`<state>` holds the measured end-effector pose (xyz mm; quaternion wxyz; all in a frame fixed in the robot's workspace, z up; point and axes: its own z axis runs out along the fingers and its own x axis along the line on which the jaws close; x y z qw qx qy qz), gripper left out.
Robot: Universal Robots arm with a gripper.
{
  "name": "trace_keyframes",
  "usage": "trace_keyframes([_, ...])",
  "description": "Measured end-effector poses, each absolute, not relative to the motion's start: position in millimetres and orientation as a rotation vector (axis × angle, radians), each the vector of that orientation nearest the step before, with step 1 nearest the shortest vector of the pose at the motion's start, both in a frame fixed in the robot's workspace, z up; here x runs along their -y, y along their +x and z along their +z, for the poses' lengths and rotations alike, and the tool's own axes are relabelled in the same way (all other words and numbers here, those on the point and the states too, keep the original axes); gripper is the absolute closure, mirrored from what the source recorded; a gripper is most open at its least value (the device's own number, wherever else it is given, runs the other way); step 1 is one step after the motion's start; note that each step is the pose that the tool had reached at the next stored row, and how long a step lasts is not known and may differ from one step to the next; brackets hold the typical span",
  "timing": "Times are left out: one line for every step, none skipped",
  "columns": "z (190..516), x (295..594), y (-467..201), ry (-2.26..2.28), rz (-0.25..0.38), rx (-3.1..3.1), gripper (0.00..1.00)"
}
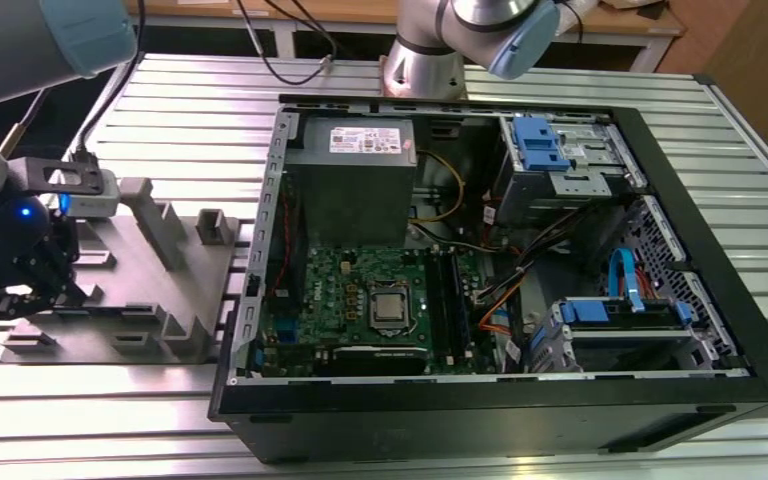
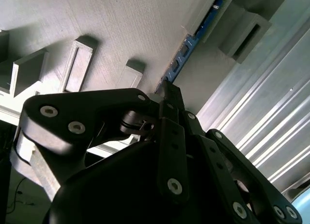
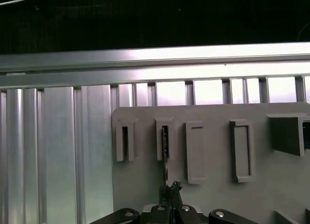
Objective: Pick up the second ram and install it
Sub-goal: 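Pick up the second ram and move it above second insertion slot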
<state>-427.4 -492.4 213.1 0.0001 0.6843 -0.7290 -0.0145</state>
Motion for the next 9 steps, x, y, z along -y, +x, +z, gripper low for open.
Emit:
trace_keyframes([212.4, 492.4, -427.4, 2.15, -0.046, 2.29, 0.93])
trace_keyframes([212.4, 492.5, -427.4, 2.15, -0.046, 2.29, 0.93])
trace_keyframes([212.4, 492.5, -427.5, 2.15, -0.046, 2.29, 0.93])
trace_keyframes([212.4, 492.5, -427.4, 2.15, -0.046, 2.29, 0.93])
trace_keyframes([212.4, 492.5, -427.4, 2.15, -0.046, 2.29, 0.93])
trace_keyframes([212.3, 492.4, -427.4, 2.15, -0.046, 2.29, 0.93])
trace_keyframes([212.3, 492.5, -427.4, 2.15, -0.046, 2.29, 0.93])
trace_keyframes([212.2, 492.4, -427.4, 2.15, -0.046, 2.29, 0.93])
trace_keyframes([212.2, 492.5, -427.4, 2.15, -0.046, 2.29, 0.92])
